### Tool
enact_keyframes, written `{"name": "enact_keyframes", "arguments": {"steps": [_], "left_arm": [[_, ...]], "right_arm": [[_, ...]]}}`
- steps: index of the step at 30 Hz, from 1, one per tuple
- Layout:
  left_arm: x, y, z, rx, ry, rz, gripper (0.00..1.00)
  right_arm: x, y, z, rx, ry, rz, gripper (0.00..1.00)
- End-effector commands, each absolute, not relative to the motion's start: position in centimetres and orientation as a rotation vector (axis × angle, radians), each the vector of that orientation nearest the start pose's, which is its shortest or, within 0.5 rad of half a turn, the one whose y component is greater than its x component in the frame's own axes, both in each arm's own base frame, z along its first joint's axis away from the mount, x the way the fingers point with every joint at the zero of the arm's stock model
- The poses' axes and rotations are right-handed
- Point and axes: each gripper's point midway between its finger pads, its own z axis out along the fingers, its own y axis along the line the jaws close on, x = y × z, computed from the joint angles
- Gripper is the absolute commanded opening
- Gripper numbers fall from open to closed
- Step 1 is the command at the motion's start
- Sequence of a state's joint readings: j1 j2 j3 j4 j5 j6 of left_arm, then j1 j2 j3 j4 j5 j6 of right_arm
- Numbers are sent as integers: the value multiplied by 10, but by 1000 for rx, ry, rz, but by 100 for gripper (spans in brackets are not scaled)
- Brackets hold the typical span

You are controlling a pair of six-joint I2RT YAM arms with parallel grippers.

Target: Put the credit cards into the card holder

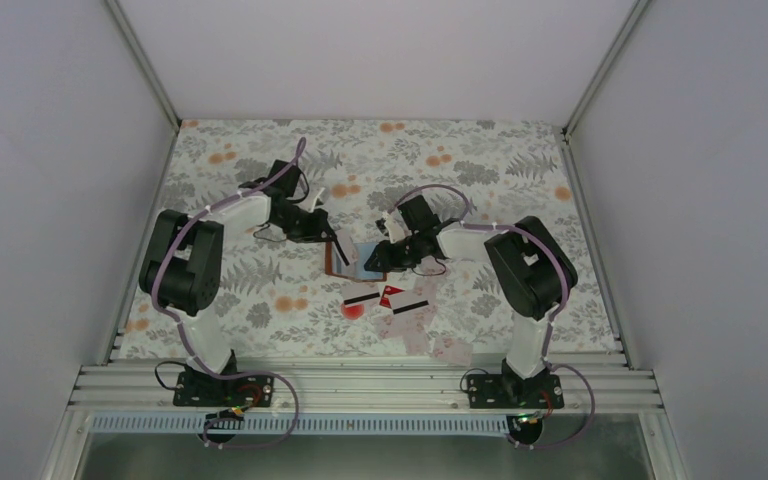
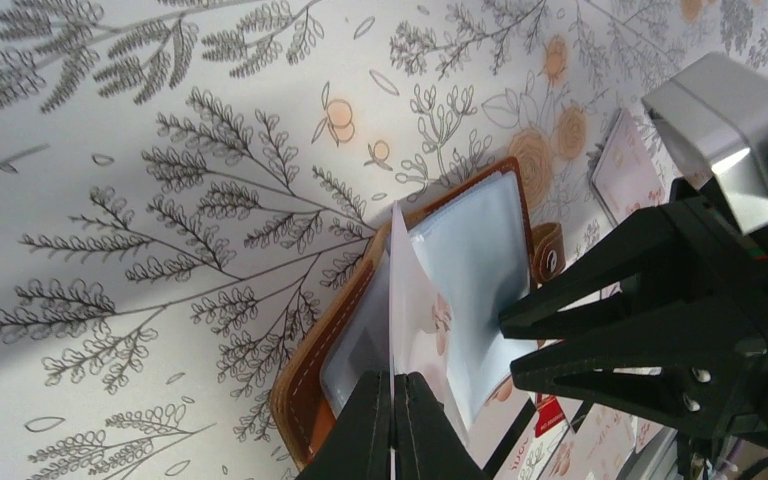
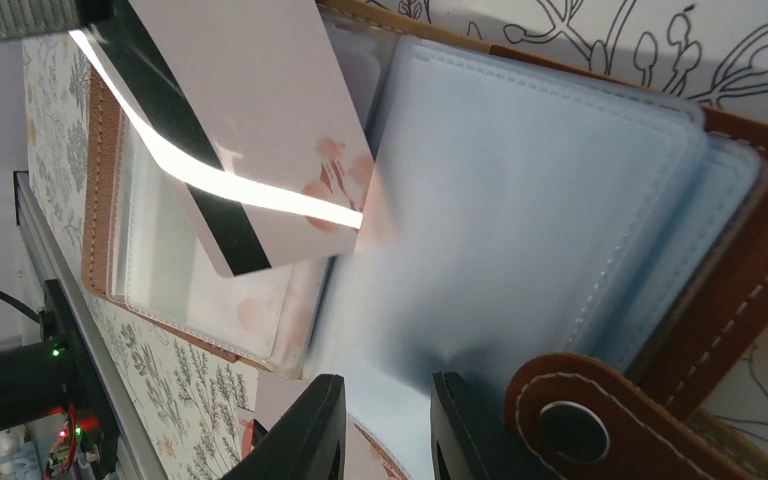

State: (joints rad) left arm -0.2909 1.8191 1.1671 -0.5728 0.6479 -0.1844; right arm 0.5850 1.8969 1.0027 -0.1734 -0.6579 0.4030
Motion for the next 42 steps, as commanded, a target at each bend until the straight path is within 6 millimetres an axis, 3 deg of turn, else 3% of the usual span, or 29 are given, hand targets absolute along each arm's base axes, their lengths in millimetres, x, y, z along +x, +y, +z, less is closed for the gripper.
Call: {"name": "enact_keyframes", "arguments": {"steps": [1,22,42], "left_arm": [[336,-213,66,294,2778,-1053,2],[329,-217,54,367,2807,-1050,2],[319,-222,42,446,2887,-968,2]], "right_arm": [[275,296,-9,-436,2869,1019,23],[286,303,6,-482,2826,1015,25],[289,302,6,-492,2824,998,25]]}}
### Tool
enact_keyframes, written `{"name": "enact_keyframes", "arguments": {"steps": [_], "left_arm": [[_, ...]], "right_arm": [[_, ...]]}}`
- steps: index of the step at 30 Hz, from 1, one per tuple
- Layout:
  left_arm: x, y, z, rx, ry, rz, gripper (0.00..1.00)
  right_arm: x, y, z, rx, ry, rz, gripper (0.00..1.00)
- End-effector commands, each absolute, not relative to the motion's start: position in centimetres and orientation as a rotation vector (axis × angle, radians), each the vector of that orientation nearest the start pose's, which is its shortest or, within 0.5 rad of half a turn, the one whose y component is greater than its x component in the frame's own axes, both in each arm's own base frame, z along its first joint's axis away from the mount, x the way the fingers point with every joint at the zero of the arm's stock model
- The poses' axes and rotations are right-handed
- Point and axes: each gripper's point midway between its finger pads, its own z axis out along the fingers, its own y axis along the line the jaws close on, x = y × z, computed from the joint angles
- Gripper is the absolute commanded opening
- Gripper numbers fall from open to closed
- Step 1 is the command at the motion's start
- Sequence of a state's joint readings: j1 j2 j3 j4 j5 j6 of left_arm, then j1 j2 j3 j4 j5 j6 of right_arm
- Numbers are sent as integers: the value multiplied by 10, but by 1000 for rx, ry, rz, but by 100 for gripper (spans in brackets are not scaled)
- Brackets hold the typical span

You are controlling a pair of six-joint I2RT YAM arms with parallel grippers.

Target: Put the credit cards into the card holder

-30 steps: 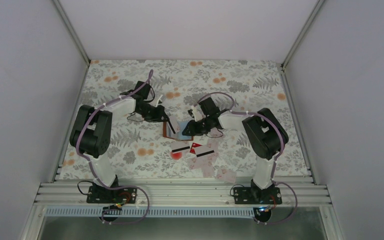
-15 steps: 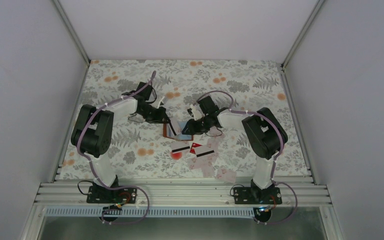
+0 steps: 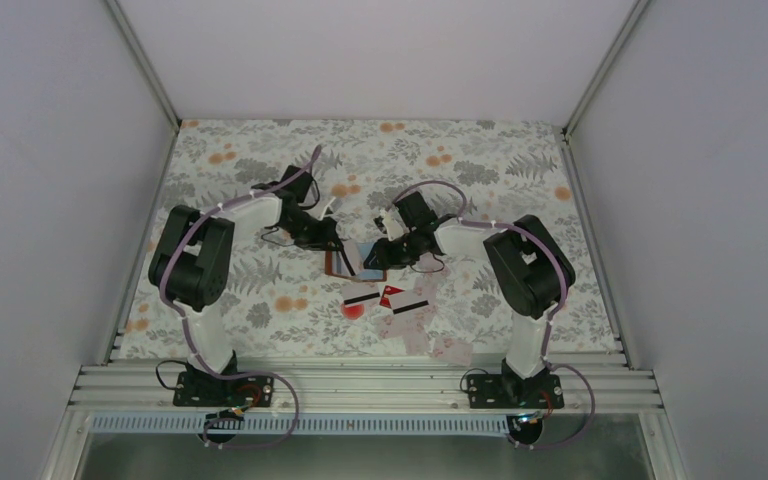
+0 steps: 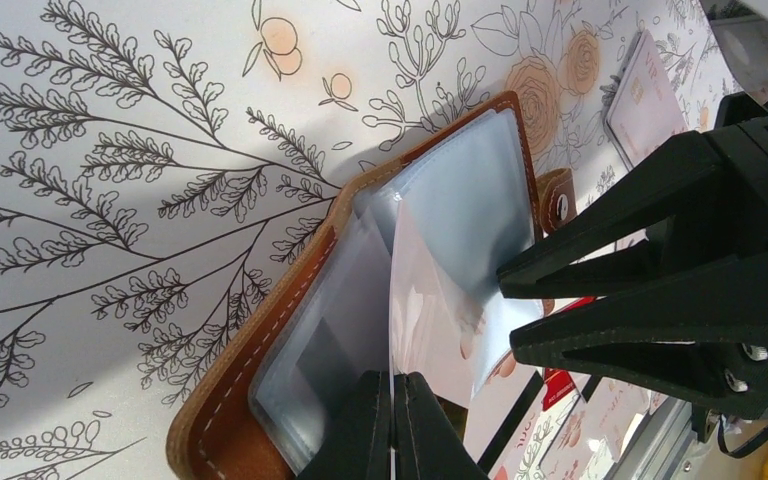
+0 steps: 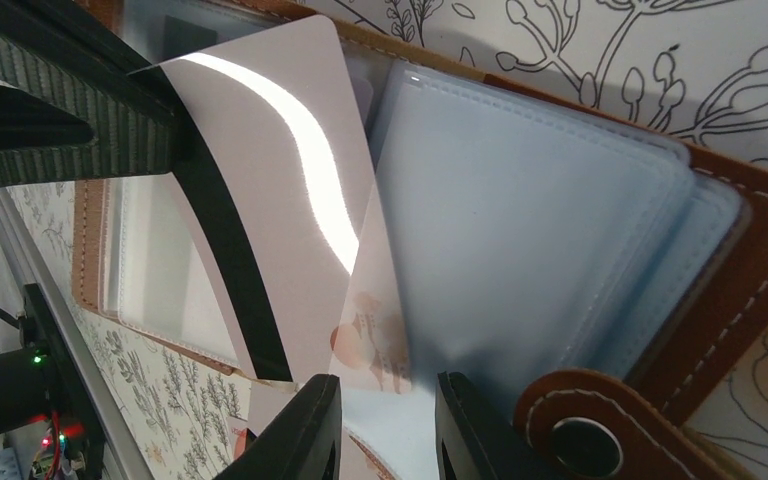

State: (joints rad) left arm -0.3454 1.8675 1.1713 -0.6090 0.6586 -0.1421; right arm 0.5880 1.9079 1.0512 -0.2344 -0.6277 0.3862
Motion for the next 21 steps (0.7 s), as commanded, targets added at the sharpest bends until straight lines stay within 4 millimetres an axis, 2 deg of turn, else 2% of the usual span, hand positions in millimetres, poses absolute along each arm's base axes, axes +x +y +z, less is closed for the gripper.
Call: {"name": "enact_keyframes", "arguments": {"steps": [1,8,21], "left_arm": [[319,-221,41,447,2893,-957,2],[325,-219,39,477,2912,-906,2],[327,-214,43,507,2903,-845,2]], "right_arm": [[289,302,7,-490,2823,999,25],[290,304,8,-516,2820,993,25],[291,298,-5,-537,2832,942,25]]}}
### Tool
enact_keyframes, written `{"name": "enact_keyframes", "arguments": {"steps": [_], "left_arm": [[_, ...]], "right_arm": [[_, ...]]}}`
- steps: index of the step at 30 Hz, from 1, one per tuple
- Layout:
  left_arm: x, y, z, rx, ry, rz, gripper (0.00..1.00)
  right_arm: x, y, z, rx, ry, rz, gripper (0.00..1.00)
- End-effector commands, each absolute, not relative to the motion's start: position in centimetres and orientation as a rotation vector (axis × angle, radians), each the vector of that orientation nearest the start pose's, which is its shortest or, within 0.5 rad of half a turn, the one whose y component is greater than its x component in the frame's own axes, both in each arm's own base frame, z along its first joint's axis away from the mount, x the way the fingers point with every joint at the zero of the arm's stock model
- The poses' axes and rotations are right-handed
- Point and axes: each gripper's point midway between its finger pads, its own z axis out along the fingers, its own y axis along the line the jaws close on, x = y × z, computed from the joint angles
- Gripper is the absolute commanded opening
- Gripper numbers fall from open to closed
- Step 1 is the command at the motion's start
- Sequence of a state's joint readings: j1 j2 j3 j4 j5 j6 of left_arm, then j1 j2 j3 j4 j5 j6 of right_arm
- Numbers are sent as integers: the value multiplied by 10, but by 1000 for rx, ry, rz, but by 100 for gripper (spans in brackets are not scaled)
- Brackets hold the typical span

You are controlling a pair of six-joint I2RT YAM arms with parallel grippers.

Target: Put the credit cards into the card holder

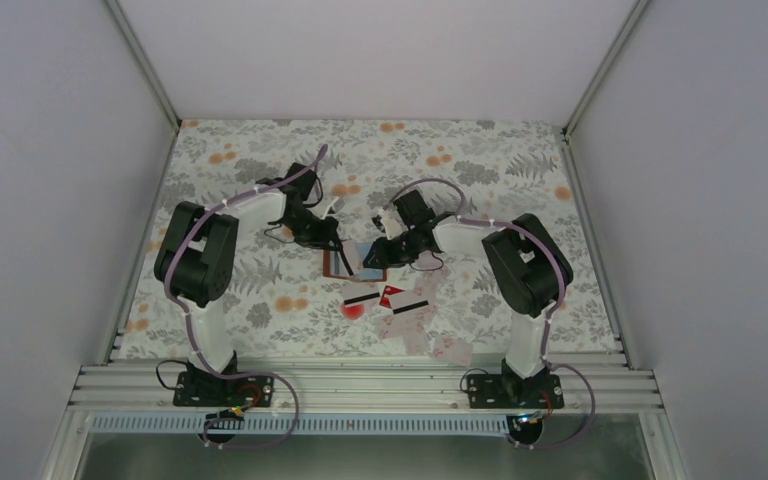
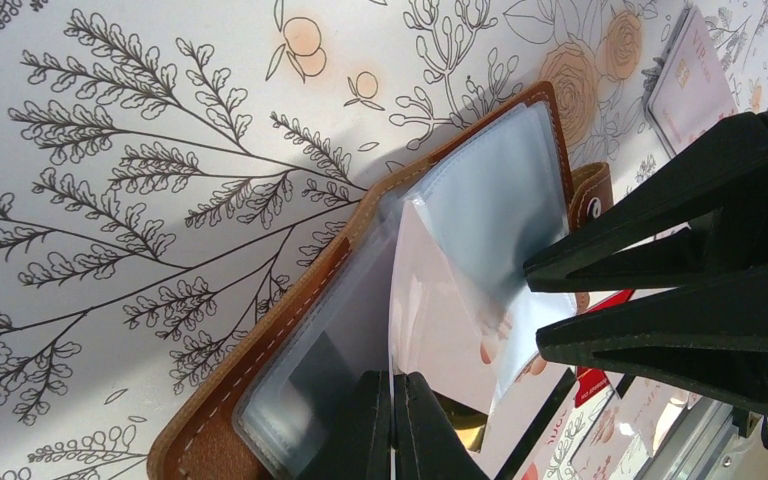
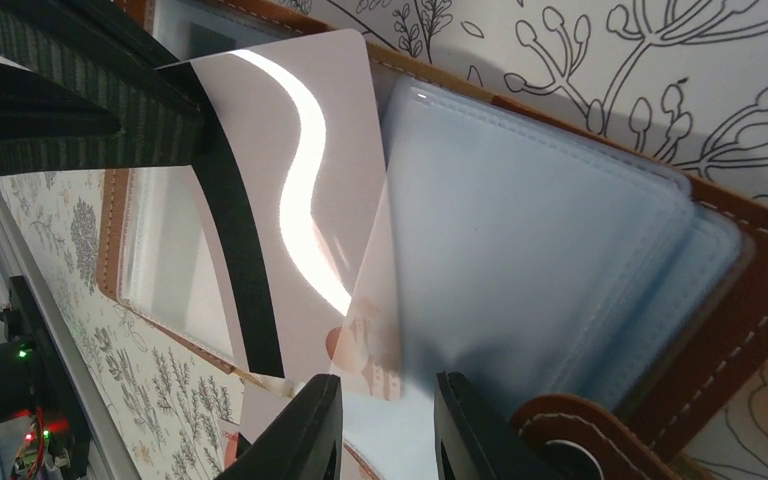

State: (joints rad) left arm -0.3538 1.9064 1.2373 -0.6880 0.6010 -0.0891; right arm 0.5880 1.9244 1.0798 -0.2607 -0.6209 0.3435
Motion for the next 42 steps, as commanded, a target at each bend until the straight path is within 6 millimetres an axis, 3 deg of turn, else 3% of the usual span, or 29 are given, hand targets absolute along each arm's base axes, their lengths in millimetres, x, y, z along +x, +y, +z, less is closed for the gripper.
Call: {"name": "enact_keyframes", "arguments": {"steps": [1,6,15,24,31,42], "left_arm": [[327,-212,43,506,2904,-837,2],[325,-210,51,516,2883,-829,2],[319,-213,45,530,2898,-864,2],[318,-222,34,581,2934,-812,2],[309,-229,26,605,2959,-791,2],[309,-228,15,658,3019,-737,2]], "right_arm": [[292,297,-5,-536,2832,935,25],[301,297,-6,-538,2824,916,25],[315,298,-4,-578,2806,877,25],[312,286,-6,-579,2816,842,24],[322,278,-3,-562,2803,805,24],[321,279,-5,-586,2798,841,24]]}}
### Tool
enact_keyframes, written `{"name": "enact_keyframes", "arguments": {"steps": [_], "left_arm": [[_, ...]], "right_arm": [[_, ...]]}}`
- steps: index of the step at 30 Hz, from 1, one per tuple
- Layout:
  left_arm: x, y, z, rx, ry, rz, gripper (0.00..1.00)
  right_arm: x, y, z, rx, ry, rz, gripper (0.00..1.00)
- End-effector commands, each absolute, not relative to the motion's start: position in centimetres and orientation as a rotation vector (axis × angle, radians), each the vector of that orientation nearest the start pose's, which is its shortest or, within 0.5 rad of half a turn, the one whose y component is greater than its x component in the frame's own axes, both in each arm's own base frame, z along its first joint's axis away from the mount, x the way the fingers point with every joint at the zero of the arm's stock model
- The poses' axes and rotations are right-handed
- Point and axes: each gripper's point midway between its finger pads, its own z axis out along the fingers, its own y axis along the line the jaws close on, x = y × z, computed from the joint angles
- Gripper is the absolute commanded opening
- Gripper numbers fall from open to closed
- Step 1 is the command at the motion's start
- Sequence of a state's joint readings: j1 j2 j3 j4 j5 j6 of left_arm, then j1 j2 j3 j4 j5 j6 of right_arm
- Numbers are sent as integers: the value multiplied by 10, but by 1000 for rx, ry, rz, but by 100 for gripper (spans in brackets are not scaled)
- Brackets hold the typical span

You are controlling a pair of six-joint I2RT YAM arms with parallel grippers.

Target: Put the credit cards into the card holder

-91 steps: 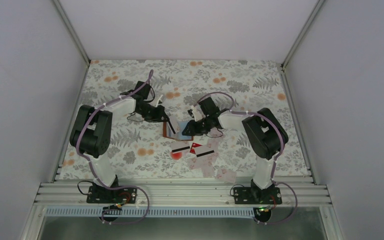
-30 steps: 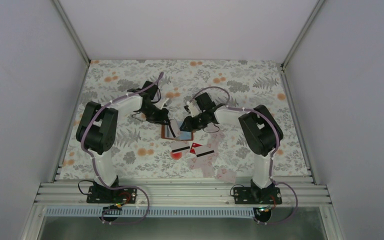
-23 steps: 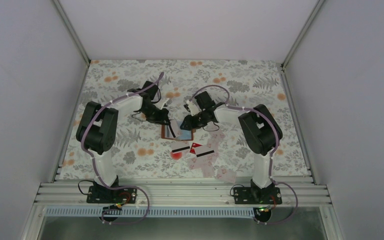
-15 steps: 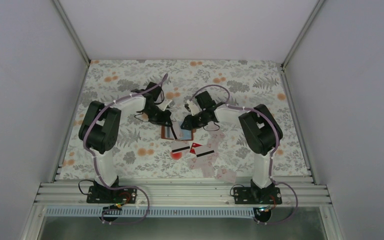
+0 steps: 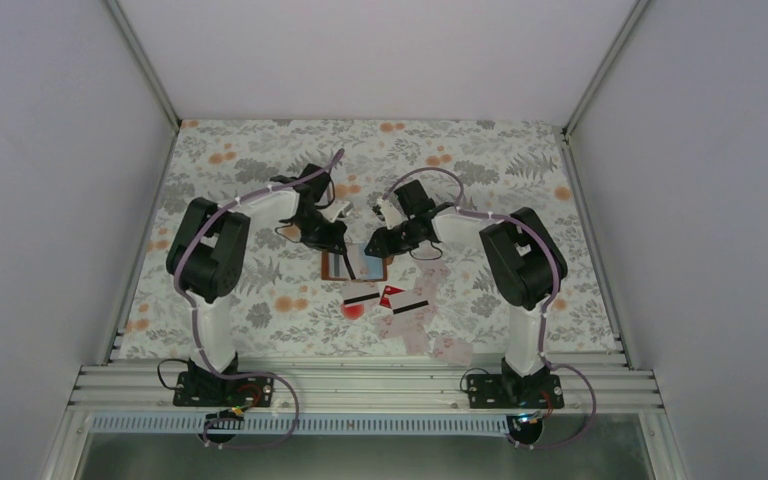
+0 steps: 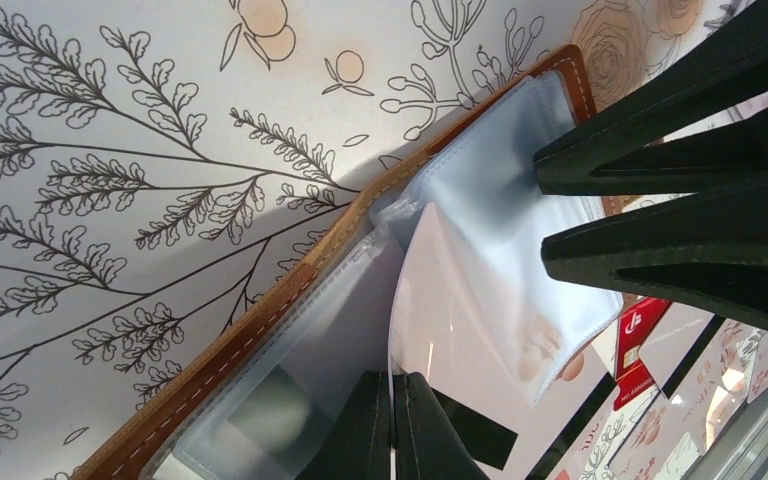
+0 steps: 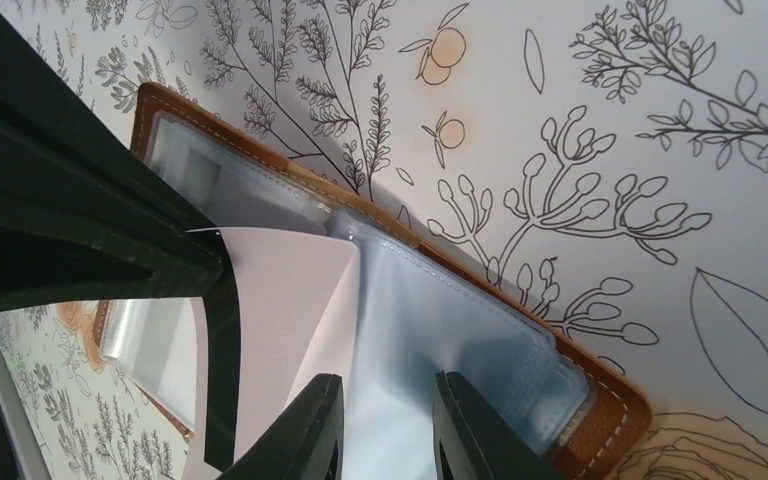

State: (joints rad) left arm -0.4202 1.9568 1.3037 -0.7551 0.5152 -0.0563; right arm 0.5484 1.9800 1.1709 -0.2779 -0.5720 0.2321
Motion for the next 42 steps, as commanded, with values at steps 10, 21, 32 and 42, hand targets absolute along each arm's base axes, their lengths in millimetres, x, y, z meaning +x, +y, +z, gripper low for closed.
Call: {"name": "enact_keyframes", "arguments": {"steps": [10,21,32,42], "left_arm": [[312,-219,7,625,3110,-632,2],[322,-222,11,662,3131,-498,2],[336,-219,20,646,3062,-441,2],[360,-222,33,724,2996,-374,2]], "right_arm": [[320,281,-5,-596,2795,859,24],[321,283,-4,-601,2790,868,24],[314,279,-9,-626,2796,858,23],[302,270,-21,-657,2818,808,23]]}}
